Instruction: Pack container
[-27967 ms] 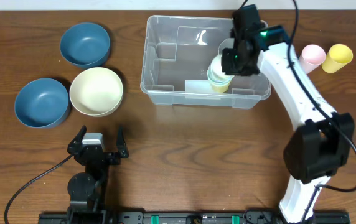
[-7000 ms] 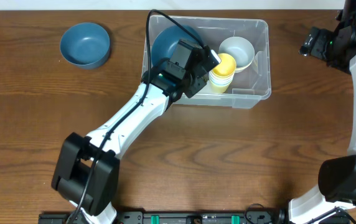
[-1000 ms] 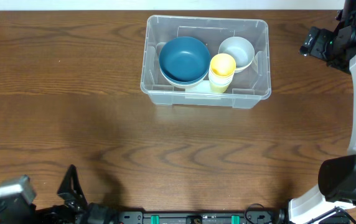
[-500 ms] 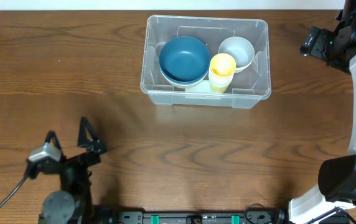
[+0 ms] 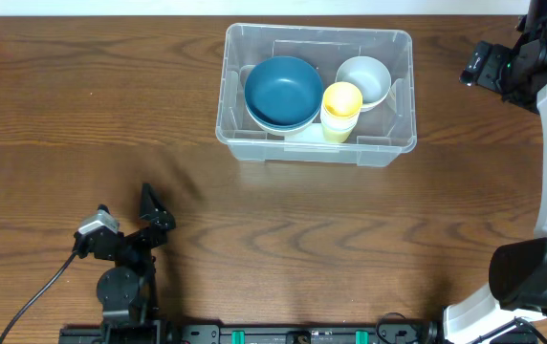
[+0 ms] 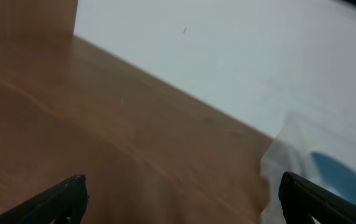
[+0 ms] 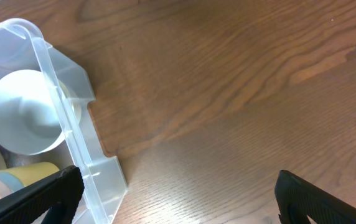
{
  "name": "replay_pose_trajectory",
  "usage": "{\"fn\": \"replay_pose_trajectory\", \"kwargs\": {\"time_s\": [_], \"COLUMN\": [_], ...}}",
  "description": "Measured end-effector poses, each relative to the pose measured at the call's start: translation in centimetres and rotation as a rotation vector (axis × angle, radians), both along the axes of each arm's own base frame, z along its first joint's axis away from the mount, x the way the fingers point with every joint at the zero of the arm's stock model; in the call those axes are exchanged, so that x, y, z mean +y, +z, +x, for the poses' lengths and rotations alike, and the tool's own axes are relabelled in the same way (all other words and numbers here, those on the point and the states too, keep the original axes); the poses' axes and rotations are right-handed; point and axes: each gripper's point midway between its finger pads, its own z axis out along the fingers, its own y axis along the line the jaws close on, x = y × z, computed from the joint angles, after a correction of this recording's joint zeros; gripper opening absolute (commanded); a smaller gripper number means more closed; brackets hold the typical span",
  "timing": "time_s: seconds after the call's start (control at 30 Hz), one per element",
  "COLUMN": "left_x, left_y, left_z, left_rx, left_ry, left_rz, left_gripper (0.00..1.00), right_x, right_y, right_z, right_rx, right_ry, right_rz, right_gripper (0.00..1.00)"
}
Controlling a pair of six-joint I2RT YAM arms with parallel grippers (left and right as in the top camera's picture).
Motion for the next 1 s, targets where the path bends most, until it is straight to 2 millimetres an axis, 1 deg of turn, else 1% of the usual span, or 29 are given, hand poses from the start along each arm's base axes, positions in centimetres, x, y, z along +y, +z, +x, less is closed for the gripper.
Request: {"fn": "replay_pose_trajectory", "kwargs": {"time_s": [0.33, 1.0], "left_x": [-0.34, -0.37], "left_y": [-0.08, -0.1], "left_z": [0.02, 0.02], "left_rx": [0.022, 0.025], "left_ry": [-0.025, -0.028], "left_rz": [0.053, 0.06], "left_gripper": [0.98, 0.98], "right_x": [0.0, 0.0], "right_y": [0.0, 0.0], "right_z": [0.0, 0.0], "right_rx": [0.0, 0.0], "right_ry": [0.0, 0.0], "right_rz": [0.0, 0.0], "right_gripper": [0.99, 0.99]}}
